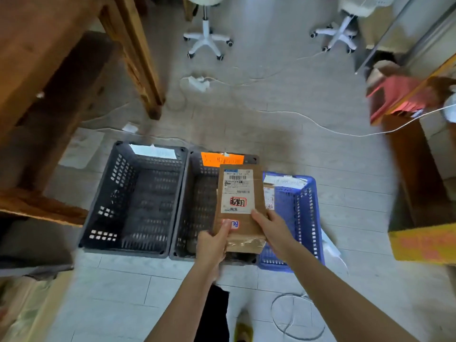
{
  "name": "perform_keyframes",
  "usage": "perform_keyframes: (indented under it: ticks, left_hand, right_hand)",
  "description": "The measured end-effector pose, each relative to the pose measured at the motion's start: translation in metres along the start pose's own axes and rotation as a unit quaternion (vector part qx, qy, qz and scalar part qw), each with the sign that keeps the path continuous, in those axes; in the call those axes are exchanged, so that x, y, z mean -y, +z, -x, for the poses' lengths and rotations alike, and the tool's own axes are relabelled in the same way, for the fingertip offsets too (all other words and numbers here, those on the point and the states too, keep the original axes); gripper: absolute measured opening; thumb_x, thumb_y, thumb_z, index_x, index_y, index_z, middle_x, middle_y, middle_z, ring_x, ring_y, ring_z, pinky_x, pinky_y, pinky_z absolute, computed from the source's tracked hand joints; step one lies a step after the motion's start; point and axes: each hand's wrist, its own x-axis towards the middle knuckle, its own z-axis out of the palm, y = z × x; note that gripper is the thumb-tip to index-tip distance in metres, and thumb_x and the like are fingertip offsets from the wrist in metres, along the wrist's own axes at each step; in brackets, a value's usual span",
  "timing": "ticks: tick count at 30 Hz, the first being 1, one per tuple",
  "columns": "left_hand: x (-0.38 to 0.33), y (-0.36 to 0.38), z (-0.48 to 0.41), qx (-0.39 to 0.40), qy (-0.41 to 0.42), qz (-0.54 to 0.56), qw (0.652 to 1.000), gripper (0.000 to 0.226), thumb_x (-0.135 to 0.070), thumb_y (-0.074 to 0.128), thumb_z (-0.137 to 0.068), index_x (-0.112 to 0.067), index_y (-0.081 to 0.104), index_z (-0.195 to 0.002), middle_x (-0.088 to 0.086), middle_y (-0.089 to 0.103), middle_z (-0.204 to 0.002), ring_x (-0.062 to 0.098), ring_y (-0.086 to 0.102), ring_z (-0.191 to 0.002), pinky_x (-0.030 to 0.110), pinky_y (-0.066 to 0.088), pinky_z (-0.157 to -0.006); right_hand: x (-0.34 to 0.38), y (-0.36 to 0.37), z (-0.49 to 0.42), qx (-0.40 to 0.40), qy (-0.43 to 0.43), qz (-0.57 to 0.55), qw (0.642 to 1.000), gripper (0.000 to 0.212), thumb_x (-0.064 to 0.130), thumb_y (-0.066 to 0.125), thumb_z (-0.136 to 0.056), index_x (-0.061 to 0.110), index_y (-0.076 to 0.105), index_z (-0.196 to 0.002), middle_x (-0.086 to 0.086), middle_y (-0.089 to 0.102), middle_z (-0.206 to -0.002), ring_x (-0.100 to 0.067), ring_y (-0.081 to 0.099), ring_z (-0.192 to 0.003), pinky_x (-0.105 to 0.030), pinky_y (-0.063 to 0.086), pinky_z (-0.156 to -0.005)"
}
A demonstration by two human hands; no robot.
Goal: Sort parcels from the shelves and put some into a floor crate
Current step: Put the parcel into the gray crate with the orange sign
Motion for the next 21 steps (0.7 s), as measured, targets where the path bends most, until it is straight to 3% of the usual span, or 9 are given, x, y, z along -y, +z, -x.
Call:
perform_keyframes:
  ticks: [3,6,10,12,14,18,21]
  left_hand:
    - [0.004,-0.009,-0.064,-0.031,-0.058,0.042,0.997,0.038,-0.033,0.064,-0.085,-0.004,0.053,-0.107,0.011,0.064,-0.092,0.023,0.058,-0.078,0.029,0.045,-0.066]
    - [0.011,-0.021,-0.137,-0.036,-0.114,0.111,0.987,0.032,-0.025,0.059,-0.09,-0.001,0.055,-0.11,0.014,0.062,-0.09,0.025,0.057,-0.079,0.034,0.045,-0.069]
    - [0.035,-0.033,-0.239,-0.086,-0.151,0.165,0.971,0.035,-0.023,0.052,-0.094,0.002,0.054,-0.118,0.016,0.062,-0.096,0.025,0.058,-0.082,0.034,0.046,-0.067]
    - [0.049,-0.033,-0.289,-0.107,-0.157,0.185,0.964,0.035,-0.021,0.051,-0.095,0.003,0.053,-0.119,0.017,0.061,-0.104,0.029,0.058,-0.092,0.039,0.048,-0.08]
    - [0.06,-0.032,-0.341,-0.137,-0.15,0.202,0.958,0.036,-0.019,0.053,-0.094,0.005,0.051,-0.12,0.02,0.06,-0.111,0.032,0.058,-0.104,0.043,0.046,-0.093]
    - [0.081,-0.028,-0.446,-0.18,-0.112,0.214,0.954,0.039,-0.019,0.055,-0.093,0.005,0.048,-0.122,0.02,0.059,-0.111,0.028,0.058,-0.094,0.039,0.047,-0.082]
    - [0.094,-0.027,-0.512,-0.187,-0.088,0.21,0.956,0.049,-0.024,0.056,-0.092,0.004,0.042,-0.13,0.017,0.057,-0.123,0.031,0.059,-0.107,0.038,0.049,-0.082]
  right_hand:
    - [-0.016,0.021,-0.06,-0.009,0.038,0.047,0.998,0.038,0.029,0.056,-0.091,0.003,0.054,-0.118,-0.006,0.064,-0.11,-0.014,0.063,-0.089,-0.019,0.052,-0.069]
    - [-0.039,0.045,-0.125,-0.004,0.08,0.061,0.995,0.028,0.028,0.055,-0.092,0.01,0.055,-0.113,-0.004,0.063,-0.106,-0.005,0.059,-0.077,-0.01,0.046,-0.052]
    - [-0.084,0.078,-0.219,0.02,0.124,0.068,0.99,0.034,0.028,0.054,-0.092,0.012,0.052,-0.122,-0.005,0.063,-0.116,-0.013,0.062,-0.09,-0.021,0.051,-0.072]
    - [-0.111,0.092,-0.269,0.018,0.132,0.073,0.988,0.035,0.027,0.053,-0.093,0.013,0.051,-0.124,-0.003,0.063,-0.115,-0.016,0.061,-0.097,-0.026,0.051,-0.079]
    - [-0.139,0.105,-0.321,0.022,0.134,0.065,0.989,0.036,0.027,0.052,-0.093,0.013,0.05,-0.126,-0.001,0.062,-0.114,-0.016,0.06,-0.099,-0.023,0.051,-0.076]
    - [-0.181,0.124,-0.414,0.024,0.126,0.056,0.99,0.039,0.031,0.047,-0.095,0.015,0.046,-0.131,-0.001,0.058,-0.127,-0.016,0.056,-0.106,-0.027,0.045,-0.091]
    - [-0.194,0.133,-0.466,0.033,0.081,0.062,0.994,0.039,0.029,0.044,-0.097,0.015,0.045,-0.133,0.003,0.056,-0.126,-0.014,0.054,-0.107,-0.023,0.04,-0.087]
